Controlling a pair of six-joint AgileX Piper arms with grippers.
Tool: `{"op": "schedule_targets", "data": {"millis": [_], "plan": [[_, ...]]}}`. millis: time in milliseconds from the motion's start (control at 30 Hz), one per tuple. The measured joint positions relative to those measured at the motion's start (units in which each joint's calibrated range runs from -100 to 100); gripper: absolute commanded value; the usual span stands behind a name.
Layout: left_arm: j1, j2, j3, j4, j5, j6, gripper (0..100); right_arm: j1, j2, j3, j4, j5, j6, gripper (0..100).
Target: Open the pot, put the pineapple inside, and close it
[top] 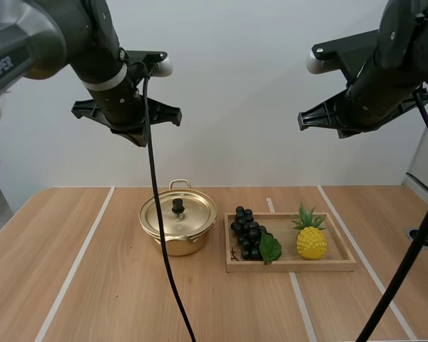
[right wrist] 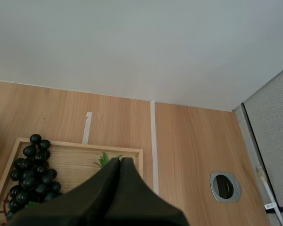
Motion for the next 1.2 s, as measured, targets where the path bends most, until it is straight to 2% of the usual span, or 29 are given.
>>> {"op": "schedule_targets", "data": {"millis": [233, 500, 700, 867, 1200], "plan": [[0.00, 1.89, 0.00, 0.00, 0.00, 4.17, 0, 0.00, 0.00, 1.19, 0.12, -1.78, 0.00, 0], [0.00, 2.02, 0.85, -0.35, -0.18, 5.20, 0, 0.00, 0.00, 9.11, 0.34, -8.02, 0.00, 0], [0.00, 3.66, 0.91, -4.75, -0.28, 6.52, 0, 0.00, 0.00, 13.84, 0.43, -11.27, 0.00, 0], [0.00, 6.16, 0.91, -7.80, 0.00, 6.17, 0, 0.00, 0.00, 14.47, 0.43, -12.99, 0.00, 0], [0.00, 9.92, 0.91, -8.03, 0.00, 9.20, 0, 0.00, 0.00, 14.47, 0.43, -11.86, 0.00, 0]]}}
